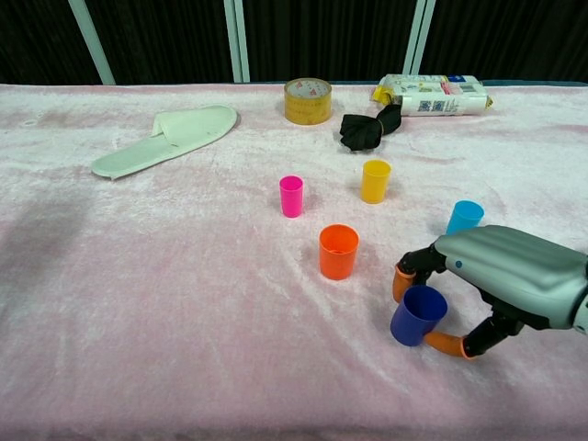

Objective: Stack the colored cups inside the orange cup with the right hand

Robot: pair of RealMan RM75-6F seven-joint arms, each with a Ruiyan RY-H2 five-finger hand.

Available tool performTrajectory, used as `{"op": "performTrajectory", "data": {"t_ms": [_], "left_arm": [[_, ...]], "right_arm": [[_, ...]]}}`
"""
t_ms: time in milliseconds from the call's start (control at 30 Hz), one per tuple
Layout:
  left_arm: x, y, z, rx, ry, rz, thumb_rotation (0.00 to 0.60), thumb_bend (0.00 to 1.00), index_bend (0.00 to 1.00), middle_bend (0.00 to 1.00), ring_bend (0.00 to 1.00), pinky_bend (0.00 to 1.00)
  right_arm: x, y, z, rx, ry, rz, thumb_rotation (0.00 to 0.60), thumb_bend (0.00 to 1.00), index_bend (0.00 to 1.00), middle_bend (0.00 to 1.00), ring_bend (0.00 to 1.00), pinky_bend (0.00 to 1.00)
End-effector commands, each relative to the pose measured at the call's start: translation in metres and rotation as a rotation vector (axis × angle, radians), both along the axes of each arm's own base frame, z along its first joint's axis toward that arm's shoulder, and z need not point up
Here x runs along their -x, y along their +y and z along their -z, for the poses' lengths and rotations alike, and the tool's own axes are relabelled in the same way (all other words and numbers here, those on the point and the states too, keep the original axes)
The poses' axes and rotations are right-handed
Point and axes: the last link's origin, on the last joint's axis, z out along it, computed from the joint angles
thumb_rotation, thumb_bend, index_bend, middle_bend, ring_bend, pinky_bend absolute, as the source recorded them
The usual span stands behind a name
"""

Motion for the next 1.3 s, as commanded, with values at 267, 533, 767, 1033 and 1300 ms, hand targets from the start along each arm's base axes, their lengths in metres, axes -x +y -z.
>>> {"op": "performTrajectory", "data": {"t_ms": [267,533,767,1033,1300], "left_arm": [[0.0,0.0,-0.001,-0.001,-0.004,-0.004,0.6,0.34,0.08,0.05,0.0,0.01],[0.0,-0.001,-0.001,-0.002,0.003,-0.004,0.6,0.34,0.08,0.05,0.0,0.01],[0.0,-0.001,-0.001,-0.002,0.011,-0.003,0.6,0.34,0.08,0.05,0.0,0.01],[0.0,-0.001,0.001,0.003,0.013,-0.002,0.6,0.34,0.08,0.05,0.0,0.01],[0.001,-0.001,0.0,-0.001,0.015,-0.009,0.6,0.34,0.08,0.05,0.0,0.01]], "right_arm": [[-0.043,-0.036,-0.049,0.088,0.046,-0.095,0.6,0.31,0.52,0.49,0.3,0.26],[-0.075,-0.056,-0.06,0.063,0.033,-0.089,0.6,0.31,0.52,0.5,0.3,0.26],[-0.09,-0.065,-0.045,0.02,0.021,-0.089,0.6,0.31,0.52,0.5,0.3,0.26],[-0.089,-0.075,-0.026,0.028,0.049,-0.079,0.6,0.31,0.52,0.5,0.3,0.26],[-0.08,-0.079,-0.014,0.025,0.073,-0.058,0.6,0.31,0.52,0.5,0.3,0.26]]}}
